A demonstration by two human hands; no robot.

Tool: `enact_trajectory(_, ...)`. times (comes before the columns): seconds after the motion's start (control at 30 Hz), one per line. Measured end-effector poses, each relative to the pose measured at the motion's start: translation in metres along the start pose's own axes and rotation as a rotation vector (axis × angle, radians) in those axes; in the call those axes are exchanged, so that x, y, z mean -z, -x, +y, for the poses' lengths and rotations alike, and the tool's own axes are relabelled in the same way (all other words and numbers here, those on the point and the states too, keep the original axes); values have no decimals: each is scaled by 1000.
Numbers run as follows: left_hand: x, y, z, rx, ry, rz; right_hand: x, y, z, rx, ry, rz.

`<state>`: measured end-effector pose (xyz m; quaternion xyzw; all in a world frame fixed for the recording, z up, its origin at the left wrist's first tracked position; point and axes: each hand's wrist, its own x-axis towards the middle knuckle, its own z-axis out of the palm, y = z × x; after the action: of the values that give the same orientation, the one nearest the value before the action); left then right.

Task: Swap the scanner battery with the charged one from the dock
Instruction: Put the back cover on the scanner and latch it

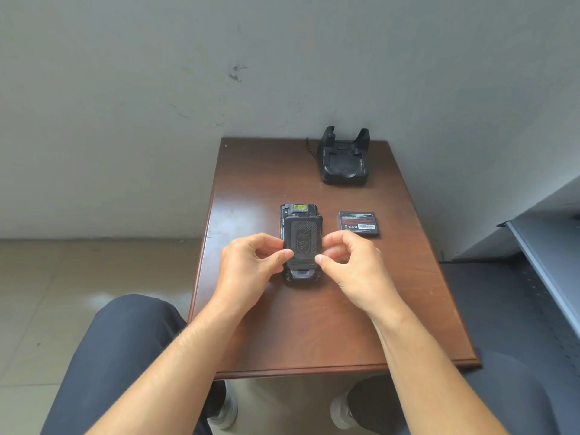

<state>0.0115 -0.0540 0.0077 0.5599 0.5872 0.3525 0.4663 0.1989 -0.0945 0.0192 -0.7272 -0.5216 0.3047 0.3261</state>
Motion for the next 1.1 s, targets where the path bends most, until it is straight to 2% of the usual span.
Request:
enact_trajectory(0.27,4,-6,9,27,-122,-28,0,0,-4,22,99,-11)
enact_trajectory(0.9,4,-10,13,8,-197,-73,-3,1,-3,51,141,-8)
enact_trajectory(1.1,9,-21,20,-189,-655,-238,8,-12,-6,38,180,-123)
